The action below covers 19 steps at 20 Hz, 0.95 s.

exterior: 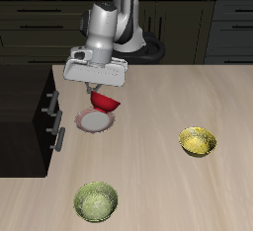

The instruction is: Place the red bowl on the plate

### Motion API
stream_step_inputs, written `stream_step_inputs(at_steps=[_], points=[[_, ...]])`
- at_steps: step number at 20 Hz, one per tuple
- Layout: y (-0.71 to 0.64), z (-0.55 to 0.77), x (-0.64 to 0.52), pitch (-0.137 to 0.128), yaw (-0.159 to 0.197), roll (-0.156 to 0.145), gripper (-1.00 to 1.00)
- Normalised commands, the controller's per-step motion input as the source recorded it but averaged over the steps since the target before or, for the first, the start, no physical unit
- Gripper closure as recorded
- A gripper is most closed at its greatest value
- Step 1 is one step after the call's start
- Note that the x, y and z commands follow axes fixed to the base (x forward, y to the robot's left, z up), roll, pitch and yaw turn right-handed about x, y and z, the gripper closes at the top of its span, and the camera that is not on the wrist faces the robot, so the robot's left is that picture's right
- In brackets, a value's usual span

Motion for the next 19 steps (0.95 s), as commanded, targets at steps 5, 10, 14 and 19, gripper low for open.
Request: stream_step_inputs(at_steps=[5, 10, 14, 19], points=[[0.02, -0.06, 0.01, -0.001, 0.024, -0.025, 1.0], [-0.02, -0.02, -0.02, 0.002, 0.034, -0.05, -1.0], [0.03, -0.04, 0.0, 0.018, 0.001, 0.001, -1.0], [0.02, 0.02, 0.01, 0.001, -0.003, 0.008, -1.0]])
